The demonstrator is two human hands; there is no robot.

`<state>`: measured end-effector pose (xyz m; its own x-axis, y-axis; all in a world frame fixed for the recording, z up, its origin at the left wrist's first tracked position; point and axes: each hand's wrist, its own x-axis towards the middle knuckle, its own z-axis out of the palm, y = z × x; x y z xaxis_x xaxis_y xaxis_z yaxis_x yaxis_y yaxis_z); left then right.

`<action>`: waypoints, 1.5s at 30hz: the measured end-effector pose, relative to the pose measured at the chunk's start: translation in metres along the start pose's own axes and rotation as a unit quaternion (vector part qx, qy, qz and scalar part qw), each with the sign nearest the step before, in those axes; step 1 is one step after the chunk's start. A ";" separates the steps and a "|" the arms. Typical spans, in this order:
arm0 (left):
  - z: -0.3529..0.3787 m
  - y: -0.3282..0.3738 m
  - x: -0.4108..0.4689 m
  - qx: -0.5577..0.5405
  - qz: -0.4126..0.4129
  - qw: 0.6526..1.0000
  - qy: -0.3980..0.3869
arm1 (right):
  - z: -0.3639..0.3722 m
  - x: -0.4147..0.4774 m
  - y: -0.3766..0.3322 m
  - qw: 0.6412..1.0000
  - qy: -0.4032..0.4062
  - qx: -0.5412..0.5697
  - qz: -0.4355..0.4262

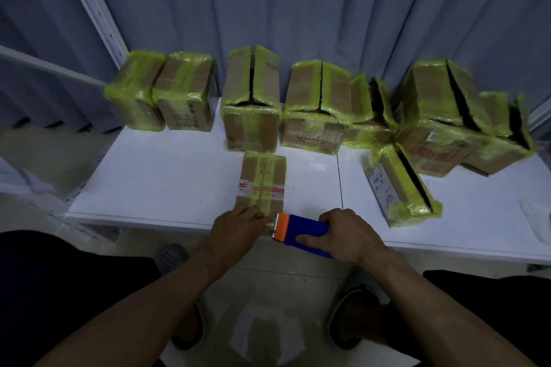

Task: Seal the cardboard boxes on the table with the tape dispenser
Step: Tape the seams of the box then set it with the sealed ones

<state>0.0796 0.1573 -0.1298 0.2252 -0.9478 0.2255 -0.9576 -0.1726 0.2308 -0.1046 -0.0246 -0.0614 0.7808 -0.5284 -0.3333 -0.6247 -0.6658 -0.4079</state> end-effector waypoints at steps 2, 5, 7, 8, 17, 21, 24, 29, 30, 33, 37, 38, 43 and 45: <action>0.000 0.000 -0.002 0.005 -0.003 1.000 0.007 | -0.001 -0.003 0.002 1.000 -0.005 0.019 -0.002; -0.001 -0.005 -0.003 0.009 -0.001 1.000 0.018 | -0.009 -0.013 0.009 0.999 -0.003 0.042 -0.001; -0.003 -0.005 -0.003 0.017 0.000 1.000 0.026 | -0.015 -0.019 0.017 0.998 0.001 0.057 0.006; -0.002 -0.006 -0.003 0.019 0.003 0.999 0.029 | -0.017 -0.021 0.019 0.998 0.000 0.066 0.010; 0.013 0.002 -0.005 0.039 0.007 0.999 -0.002 | -0.014 -0.022 0.021 0.999 0.004 0.032 -0.006; 0.004 0.007 -0.003 0.017 0.004 1.000 0.016 | -0.014 -0.021 0.019 1.000 0.000 0.012 -0.011; 0.003 0.011 0.002 0.037 -0.006 0.999 0.020 | -0.013 -0.023 0.022 0.999 0.000 0.039 -0.005; 0.002 0.010 0.002 0.048 -0.010 0.999 0.009 | -0.010 -0.031 0.024 0.997 0.005 0.077 -0.006; 0.001 0.009 0.001 0.049 -0.009 0.999 0.008 | -0.011 -0.033 0.025 0.997 0.004 0.083 -0.007; -0.001 0.006 0.001 0.035 -0.012 0.999 0.013 | -0.018 -0.041 0.035 0.996 0.005 0.094 -0.001; 0.001 0.004 -0.001 0.015 -0.020 0.999 0.029 | -0.016 -0.046 0.047 0.996 0.016 0.082 0.013; 0.002 0.004 -0.001 0.012 -0.020 0.999 0.029 | -0.014 -0.044 0.048 0.997 0.019 0.074 0.016; -0.003 0.005 -0.002 -0.007 -0.018 1.000 0.021 | -0.003 -0.025 0.047 0.999 0.014 0.033 0.035; -0.002 0.005 -0.001 -0.004 -0.007 1.000 0.025 | 0.002 -0.017 0.044 0.999 0.001 0.013 0.038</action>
<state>0.0755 0.1580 -0.1270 0.2483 -0.9303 0.2699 -0.9527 -0.1842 0.2418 -0.1455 -0.0440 -0.0751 0.7307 -0.5780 -0.3632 -0.6825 -0.6093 -0.4036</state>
